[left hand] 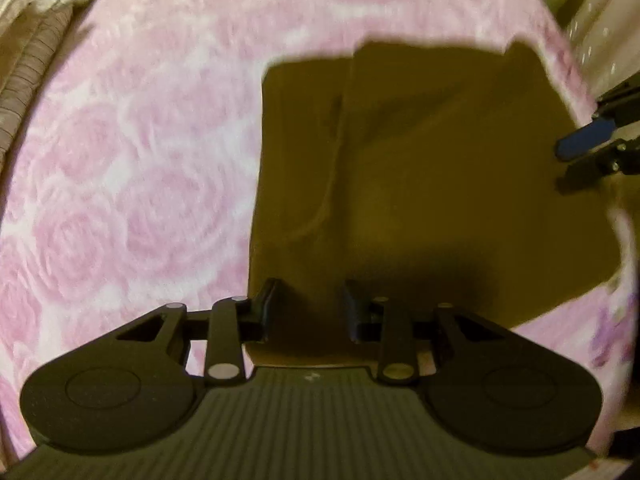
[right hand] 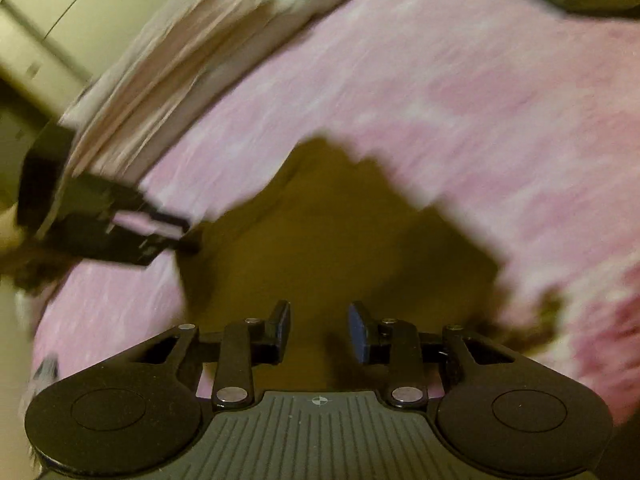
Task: Fold large clothes
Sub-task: 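Fold the brown shirt in half with both grippers and release it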
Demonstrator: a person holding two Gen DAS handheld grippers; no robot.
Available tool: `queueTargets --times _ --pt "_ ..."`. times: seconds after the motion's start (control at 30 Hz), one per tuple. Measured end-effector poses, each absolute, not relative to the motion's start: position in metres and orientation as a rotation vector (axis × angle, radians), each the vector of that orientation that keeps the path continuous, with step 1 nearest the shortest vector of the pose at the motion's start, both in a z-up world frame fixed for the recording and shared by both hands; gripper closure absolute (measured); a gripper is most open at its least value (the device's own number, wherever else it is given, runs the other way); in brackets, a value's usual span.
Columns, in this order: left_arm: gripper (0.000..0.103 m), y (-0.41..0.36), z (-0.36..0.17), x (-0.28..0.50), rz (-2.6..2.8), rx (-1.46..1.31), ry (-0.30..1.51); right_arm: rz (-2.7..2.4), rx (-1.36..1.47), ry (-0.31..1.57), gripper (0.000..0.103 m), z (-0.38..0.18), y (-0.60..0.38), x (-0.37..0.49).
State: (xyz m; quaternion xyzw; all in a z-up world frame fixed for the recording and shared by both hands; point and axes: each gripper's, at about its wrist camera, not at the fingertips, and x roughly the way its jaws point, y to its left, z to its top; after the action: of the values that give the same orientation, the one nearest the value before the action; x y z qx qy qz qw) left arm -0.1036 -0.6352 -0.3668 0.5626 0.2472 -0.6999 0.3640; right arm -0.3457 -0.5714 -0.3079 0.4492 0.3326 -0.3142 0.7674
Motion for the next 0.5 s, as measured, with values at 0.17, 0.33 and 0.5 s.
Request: queueTargets --times 0.17,0.33,0.5 --pt "0.070 -0.635 -0.382 -0.087 -1.829 1.380 0.615 -0.757 0.941 0.723 0.076 -0.329 -0.548 -0.362" --pt "0.070 -0.615 -0.366 -0.078 -1.795 1.373 0.569 -0.946 0.953 0.783 0.075 -0.311 -0.505 -0.376" --pt "0.074 -0.573 -0.329 -0.070 -1.768 1.312 0.588 -1.065 0.929 0.744 0.032 -0.269 -0.447 -0.371"
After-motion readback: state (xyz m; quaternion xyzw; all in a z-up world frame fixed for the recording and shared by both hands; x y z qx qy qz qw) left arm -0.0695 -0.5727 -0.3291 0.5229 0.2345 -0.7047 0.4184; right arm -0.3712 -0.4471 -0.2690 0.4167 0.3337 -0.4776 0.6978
